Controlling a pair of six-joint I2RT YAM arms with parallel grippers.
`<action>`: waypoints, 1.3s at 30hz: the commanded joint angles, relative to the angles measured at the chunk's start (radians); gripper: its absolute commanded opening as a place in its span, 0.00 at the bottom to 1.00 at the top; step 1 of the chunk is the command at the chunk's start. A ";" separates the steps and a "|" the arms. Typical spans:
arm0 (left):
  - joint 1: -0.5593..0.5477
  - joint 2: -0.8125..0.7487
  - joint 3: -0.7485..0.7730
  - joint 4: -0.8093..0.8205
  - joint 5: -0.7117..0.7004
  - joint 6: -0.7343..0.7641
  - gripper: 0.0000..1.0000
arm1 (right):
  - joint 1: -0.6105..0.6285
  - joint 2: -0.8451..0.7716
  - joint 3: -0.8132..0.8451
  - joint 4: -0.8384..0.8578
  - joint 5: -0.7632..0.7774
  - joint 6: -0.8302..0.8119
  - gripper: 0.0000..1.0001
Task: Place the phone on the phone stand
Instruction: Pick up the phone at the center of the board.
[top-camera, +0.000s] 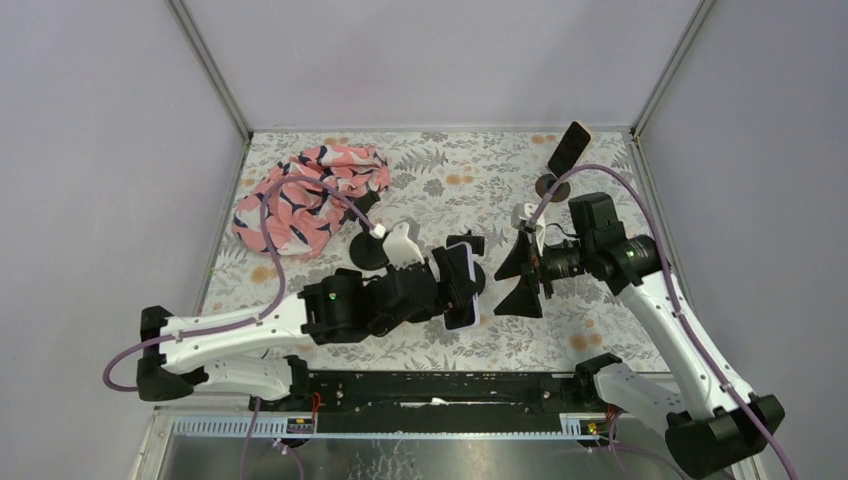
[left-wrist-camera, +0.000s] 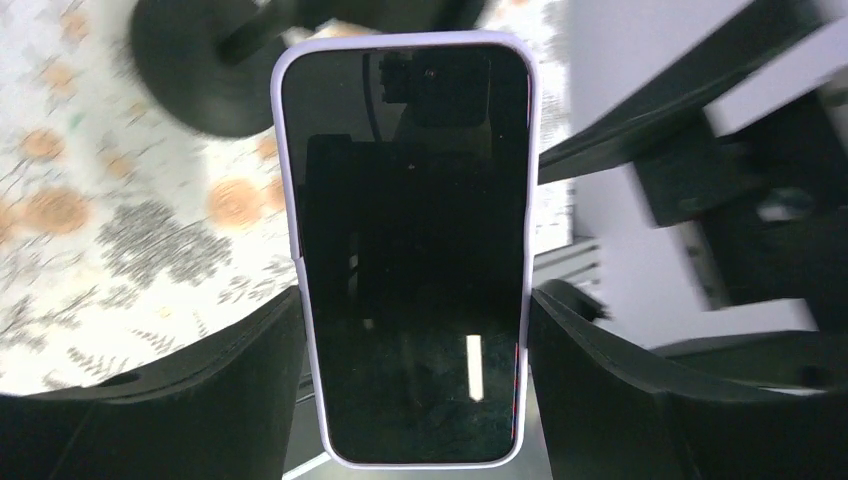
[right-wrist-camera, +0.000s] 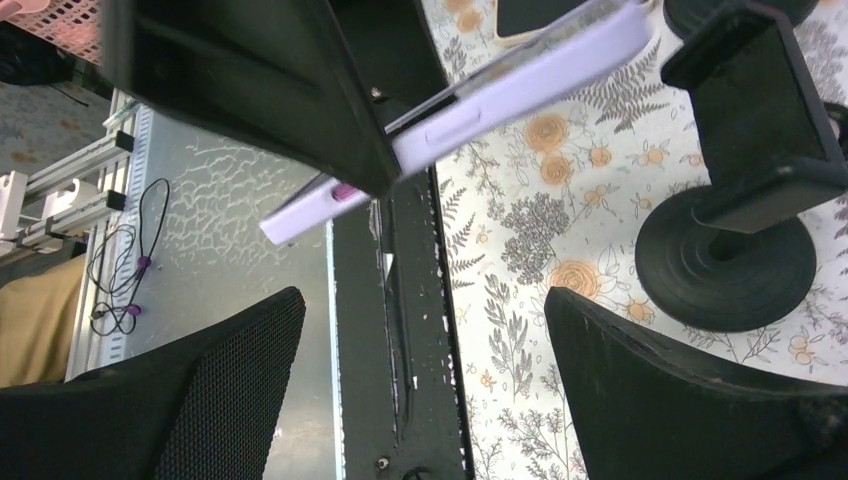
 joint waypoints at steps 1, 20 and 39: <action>-0.009 -0.032 0.151 0.115 -0.102 0.167 0.18 | 0.008 -0.069 0.049 -0.049 -0.032 0.047 1.00; 0.039 0.262 0.438 0.252 -0.343 0.488 0.18 | 0.008 -0.017 0.111 0.322 0.076 0.588 1.00; 0.048 0.250 0.381 0.335 -0.292 0.432 0.22 | -0.052 0.003 0.028 0.546 0.079 0.797 0.25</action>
